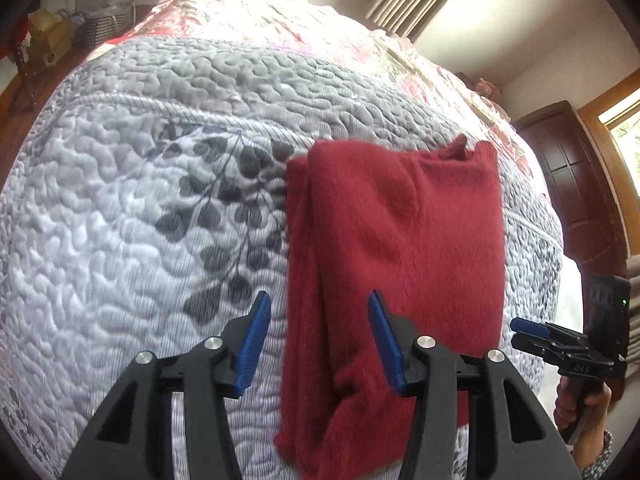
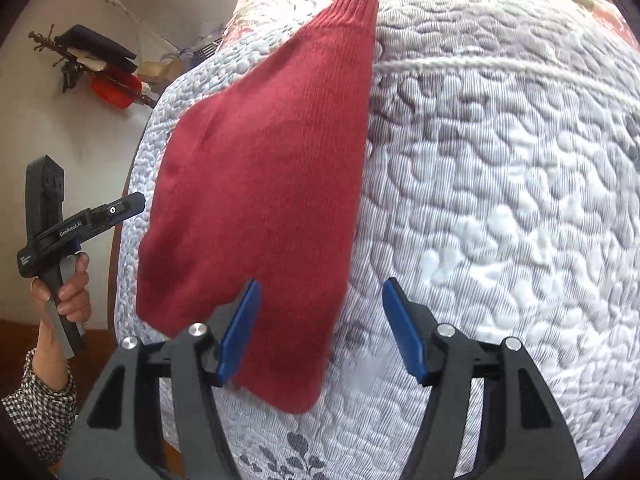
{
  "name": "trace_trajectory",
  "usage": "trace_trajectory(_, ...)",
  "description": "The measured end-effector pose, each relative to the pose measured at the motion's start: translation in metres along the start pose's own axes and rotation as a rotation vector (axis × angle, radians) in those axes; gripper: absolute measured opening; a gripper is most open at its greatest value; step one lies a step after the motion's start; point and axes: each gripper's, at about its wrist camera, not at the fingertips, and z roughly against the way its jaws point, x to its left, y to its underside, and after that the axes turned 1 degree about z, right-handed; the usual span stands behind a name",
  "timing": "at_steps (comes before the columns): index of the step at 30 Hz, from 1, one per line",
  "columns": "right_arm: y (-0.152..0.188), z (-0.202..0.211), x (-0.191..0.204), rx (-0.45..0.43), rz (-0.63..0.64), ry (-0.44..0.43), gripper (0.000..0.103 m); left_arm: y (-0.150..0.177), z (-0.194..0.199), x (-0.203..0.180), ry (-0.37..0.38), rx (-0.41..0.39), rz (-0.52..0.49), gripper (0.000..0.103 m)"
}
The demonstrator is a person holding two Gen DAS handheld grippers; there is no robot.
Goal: Fold small clothes
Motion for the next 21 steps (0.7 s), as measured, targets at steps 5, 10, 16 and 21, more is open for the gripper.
trace_trajectory(5,-0.027,-0.012,-0.003,-0.004,0.008,0.026,0.064,-0.042,-0.037,-0.010,-0.006,0.028,0.006,0.049)
trace_trajectory(10,-0.032,-0.020,-0.007,-0.003,0.009,-0.002,0.064,-0.050,-0.052,-0.013,-0.002,0.043,0.040,0.019)
trace_trajectory(16,-0.034,-0.022,-0.012,-0.010,0.006,-0.039,0.064,-0.038,-0.039,-0.003,-0.039,-0.021,0.018,0.014)
trace_trajectory(21,-0.042,-0.034,0.001,0.003,0.004,-0.029,0.064,-0.041,-0.049,-0.005,-0.043,-0.001,0.029,0.015)
